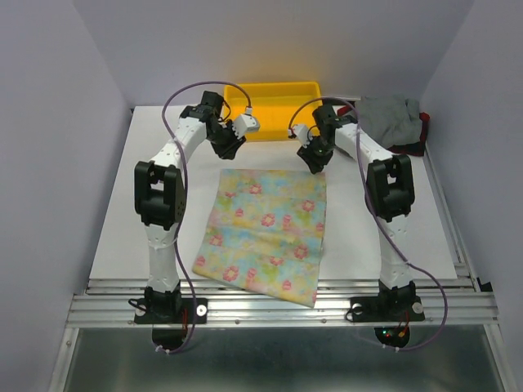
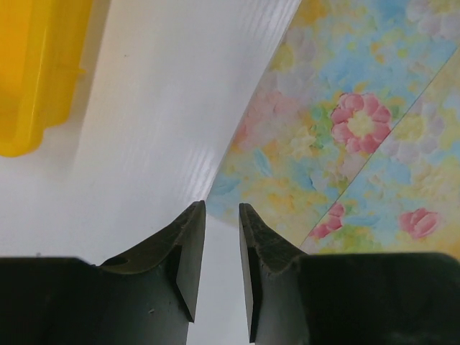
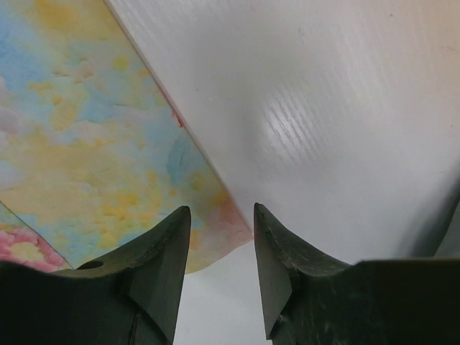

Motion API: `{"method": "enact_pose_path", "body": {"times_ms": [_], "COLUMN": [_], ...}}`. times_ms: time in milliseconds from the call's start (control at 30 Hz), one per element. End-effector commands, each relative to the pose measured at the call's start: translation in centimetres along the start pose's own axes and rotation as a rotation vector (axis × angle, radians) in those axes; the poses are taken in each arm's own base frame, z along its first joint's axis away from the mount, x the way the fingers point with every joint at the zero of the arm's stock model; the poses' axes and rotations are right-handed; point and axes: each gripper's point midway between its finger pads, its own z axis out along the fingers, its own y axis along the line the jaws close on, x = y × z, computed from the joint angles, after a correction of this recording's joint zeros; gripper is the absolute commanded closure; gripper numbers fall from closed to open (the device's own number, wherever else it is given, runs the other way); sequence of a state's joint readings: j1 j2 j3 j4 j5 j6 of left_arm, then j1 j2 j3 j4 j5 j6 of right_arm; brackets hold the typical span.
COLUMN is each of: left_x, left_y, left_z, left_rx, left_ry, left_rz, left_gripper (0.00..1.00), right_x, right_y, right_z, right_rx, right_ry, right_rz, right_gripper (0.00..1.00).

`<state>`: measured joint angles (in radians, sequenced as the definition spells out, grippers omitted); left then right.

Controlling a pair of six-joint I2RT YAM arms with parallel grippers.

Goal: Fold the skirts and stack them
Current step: Flatten the skirt out, then fold the skirt

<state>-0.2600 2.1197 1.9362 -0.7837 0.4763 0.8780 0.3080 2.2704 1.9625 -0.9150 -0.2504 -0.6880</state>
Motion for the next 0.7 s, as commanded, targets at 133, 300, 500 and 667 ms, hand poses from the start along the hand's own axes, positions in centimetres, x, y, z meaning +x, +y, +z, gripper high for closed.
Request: {"method": "enact_pose_path", "body": {"times_ms": [133,300,500,667], "left_x": [-1.3,-0.3,1.4,3.1], "left_y": [2.0,2.3,2.9,2.3], "left_z": [-1.5,-0.3,1.9,3.2], "left_rx": [-0.073,-0.063,-0.048,-0.013], "left_ry": [-0.016,0.011,0.061,0.104], "left_rz": [0.081,0.084,0.089,0.094], "left_gripper": [0.62,0.6,0.6,0.6], "right_x": [0.9,3.8,4.4,4.1], "right_y": [-0.5,0.3,1.3,1.3], "right_z": [1.6,3.4,4.1,4.0], "right_rx": [0.016,-0.004,-0.02,-0.003], "right_ry": [0.003,0.069,0.093,0.093], "right_rz": [-0.096,-0.131,-0.174,-0.195], "right_gripper": [0.53,0.55,0.66,0.83]}}
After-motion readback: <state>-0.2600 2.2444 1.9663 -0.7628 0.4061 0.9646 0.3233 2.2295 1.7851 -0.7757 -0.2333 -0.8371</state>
